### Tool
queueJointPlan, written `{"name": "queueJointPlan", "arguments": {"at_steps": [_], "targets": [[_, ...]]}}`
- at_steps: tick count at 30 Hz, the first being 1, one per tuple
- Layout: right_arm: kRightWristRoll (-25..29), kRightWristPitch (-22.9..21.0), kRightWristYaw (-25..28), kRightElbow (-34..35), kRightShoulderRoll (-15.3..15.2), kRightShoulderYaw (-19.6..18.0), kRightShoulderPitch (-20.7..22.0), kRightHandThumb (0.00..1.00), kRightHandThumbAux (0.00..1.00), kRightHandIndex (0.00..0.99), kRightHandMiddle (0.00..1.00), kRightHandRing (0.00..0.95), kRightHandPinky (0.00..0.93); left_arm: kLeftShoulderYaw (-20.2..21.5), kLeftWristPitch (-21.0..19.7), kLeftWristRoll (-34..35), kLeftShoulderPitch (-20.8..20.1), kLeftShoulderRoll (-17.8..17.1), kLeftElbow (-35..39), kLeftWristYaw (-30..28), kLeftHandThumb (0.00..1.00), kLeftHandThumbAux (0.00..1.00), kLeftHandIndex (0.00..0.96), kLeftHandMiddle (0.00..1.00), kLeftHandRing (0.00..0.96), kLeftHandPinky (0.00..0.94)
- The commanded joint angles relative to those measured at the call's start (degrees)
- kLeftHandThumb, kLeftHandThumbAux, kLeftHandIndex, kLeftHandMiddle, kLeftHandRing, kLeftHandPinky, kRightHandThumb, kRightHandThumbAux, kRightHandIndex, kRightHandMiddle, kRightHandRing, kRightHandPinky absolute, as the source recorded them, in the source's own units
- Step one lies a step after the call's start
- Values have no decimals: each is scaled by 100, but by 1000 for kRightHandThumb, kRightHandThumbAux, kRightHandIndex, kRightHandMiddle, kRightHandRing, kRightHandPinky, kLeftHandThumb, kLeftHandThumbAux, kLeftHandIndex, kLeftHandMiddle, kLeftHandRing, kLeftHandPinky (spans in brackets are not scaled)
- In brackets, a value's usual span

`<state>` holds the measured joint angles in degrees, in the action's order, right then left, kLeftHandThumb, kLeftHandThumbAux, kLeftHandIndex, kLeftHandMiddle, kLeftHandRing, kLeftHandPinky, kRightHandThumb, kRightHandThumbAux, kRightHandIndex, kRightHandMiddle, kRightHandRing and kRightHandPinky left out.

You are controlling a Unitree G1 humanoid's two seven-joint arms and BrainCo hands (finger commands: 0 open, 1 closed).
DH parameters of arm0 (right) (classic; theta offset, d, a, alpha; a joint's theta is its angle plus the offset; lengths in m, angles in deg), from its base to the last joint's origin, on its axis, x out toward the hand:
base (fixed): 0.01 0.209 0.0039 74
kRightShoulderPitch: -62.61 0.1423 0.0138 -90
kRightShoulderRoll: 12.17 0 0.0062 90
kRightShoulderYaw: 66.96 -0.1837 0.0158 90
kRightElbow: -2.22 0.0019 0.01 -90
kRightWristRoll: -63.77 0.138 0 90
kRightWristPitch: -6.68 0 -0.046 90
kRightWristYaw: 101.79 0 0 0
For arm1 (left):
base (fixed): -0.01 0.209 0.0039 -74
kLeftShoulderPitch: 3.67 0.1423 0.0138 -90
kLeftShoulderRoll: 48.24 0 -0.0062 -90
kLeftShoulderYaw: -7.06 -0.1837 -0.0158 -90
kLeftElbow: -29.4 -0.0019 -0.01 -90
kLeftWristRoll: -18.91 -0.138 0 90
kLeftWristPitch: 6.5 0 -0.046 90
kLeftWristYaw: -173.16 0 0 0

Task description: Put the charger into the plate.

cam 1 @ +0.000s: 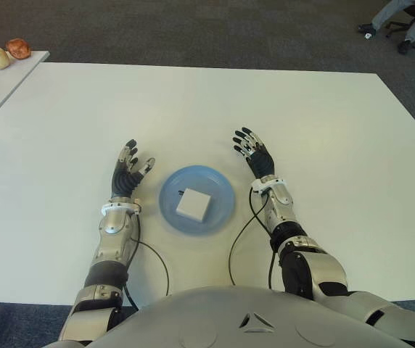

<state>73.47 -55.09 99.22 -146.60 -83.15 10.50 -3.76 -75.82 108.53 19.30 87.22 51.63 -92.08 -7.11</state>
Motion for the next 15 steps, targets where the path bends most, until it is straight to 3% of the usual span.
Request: {"name": "queueJointPlan", "arguments": {"at_steps": [1,15], "targets": [[90,-300,-124,-221,-12,-74,-445,0,605,126,169,140,162,-125,-356,-43,301,137,-244,-27,0,650,0,0,0,0],[-19,-165,-245,74,58,65,-674,0,626,130,170,144,162,-216,-419,42,456,137,-33,-181,0,637,0,0,0,15]]}}
